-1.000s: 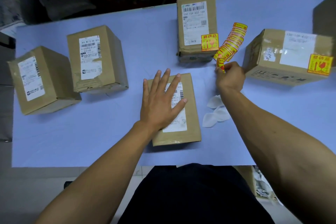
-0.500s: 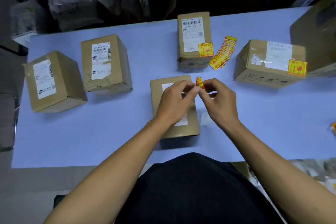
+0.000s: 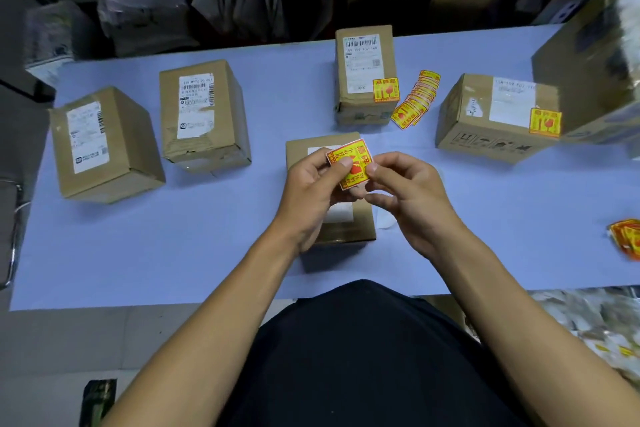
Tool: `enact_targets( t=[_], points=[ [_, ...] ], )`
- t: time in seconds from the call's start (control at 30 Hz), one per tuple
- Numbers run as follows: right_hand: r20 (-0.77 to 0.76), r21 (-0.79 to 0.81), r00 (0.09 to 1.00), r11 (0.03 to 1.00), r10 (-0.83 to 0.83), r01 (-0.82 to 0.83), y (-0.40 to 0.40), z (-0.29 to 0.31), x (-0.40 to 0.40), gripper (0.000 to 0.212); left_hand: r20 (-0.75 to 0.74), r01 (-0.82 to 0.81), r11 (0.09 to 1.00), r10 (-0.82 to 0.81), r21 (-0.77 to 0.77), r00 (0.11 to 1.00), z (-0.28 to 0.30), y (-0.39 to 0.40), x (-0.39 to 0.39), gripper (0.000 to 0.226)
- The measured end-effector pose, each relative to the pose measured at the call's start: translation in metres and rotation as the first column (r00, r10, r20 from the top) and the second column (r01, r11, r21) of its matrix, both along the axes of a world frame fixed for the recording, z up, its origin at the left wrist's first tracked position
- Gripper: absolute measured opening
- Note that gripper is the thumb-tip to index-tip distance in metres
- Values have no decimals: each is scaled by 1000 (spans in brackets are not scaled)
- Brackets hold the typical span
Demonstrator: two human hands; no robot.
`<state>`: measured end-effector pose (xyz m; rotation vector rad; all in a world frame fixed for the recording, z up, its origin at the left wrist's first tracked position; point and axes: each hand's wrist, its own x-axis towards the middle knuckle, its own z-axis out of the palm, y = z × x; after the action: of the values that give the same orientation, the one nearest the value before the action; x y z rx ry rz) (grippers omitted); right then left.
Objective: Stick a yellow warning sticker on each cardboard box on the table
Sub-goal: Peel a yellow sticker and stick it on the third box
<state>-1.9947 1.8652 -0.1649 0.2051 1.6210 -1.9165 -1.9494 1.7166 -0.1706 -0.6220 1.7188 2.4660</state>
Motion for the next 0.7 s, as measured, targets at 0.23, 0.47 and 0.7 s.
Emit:
enact_targets(
  t=[0.23,0.47,0.7],
  points=[
    [30,-225,999,974,37,-29,-2,24,9,12,61,-88,982,78,170,995,16,-1,9,18],
    [77,-334,987,936,141,-108,2,31,13,9,-28,-37,979,44,201,999,26,-7,14,14],
    [35,-295,987,946,155,-138,1,31,16,13,-31,-18,988,23,157,999,28,-6,18,16]
  ],
)
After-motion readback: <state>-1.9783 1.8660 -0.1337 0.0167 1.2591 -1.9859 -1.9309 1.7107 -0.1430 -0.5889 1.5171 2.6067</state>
